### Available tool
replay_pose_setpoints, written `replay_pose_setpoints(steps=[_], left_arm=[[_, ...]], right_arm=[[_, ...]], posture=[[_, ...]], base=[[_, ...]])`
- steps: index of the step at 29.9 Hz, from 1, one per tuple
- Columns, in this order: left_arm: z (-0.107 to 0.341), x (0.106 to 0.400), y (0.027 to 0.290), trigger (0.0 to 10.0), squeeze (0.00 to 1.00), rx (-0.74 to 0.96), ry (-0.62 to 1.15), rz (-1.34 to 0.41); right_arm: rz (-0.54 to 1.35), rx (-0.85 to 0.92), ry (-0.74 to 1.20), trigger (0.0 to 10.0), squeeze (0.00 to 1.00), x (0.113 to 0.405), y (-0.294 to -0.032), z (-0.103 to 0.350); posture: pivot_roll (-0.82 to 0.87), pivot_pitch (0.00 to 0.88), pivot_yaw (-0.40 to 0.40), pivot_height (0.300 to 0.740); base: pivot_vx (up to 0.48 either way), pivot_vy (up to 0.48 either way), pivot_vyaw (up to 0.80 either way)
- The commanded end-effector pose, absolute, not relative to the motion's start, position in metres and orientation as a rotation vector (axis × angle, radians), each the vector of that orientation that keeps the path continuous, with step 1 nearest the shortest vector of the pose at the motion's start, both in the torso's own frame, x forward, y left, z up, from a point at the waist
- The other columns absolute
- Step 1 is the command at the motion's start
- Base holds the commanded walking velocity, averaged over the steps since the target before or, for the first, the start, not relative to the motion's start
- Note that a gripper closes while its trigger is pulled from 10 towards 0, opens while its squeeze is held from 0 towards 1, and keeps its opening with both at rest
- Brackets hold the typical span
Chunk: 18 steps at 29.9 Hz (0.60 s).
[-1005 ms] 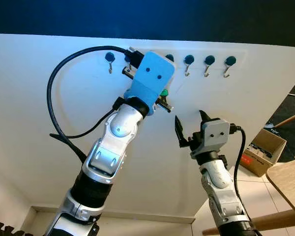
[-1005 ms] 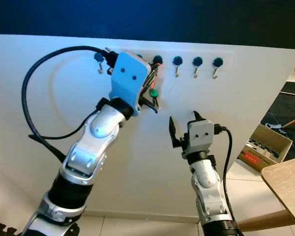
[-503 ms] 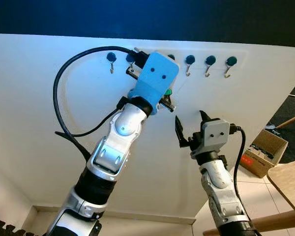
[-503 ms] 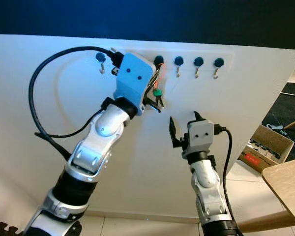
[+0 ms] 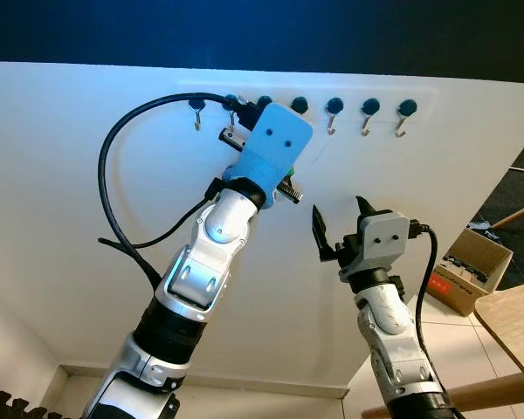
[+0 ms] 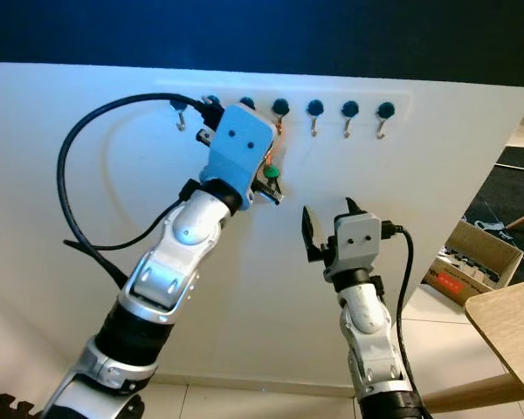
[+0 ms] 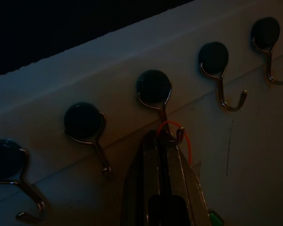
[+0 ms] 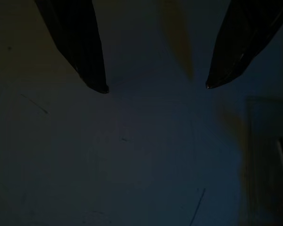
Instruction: Hang keys on a hook
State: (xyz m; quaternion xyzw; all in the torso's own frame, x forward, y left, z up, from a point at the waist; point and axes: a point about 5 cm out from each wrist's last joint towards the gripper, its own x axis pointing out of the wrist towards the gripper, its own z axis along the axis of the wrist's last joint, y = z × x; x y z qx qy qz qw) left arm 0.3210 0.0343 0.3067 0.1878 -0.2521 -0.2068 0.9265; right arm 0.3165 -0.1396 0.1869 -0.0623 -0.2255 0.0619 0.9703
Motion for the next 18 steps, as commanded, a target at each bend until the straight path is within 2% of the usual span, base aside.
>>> replay_pose_setpoints(steps=[1, 8, 9, 10, 18], left_arm=[[0.307, 0.327, 0.047, 10.0, 0.0, 0.399, -0.498, -0.364], [0.294, 0.325, 0.051, 10.0, 0.0, 0.45, -0.481, -0.379], [0.291, 0.324, 0.052, 10.0, 0.48, 0.452, -0.475, -0.382], [0.289, 0.323, 0.053, 10.0, 1.0, 0.446, -0.467, -0.389], [0.287, 0.314, 0.054, 10.0, 1.0, 0.38, -0.486, -0.425]], right_arm=[[0.131, -0.128, -0.452, 10.0, 0.0, 0.316, -0.138, 0.184], [0.127, -0.13, -0.452, 10.0, 0.0, 0.316, -0.139, 0.184], [0.125, -0.13, -0.451, 10.0, 0.0, 0.316, -0.14, 0.184], [0.124, -0.131, -0.45, 10.0, 0.0, 0.316, -0.14, 0.184], [0.129, -0.13, -0.449, 10.0, 0.0, 0.316, -0.139, 0.184]], posture=[[0.11, 0.14, 0.015, 0.74], [0.11, 0.136, 0.017, 0.74], [0.11, 0.136, 0.017, 0.74], [0.11, 0.136, 0.017, 0.74], [0.11, 0.134, 0.012, 0.74]], base=[[0.0, 0.0, 0.0], [0.0, 0.0, 0.0], [0.0, 0.0, 0.0], [0.0, 0.0, 0.0], [0.0, 0.0, 0.0]])
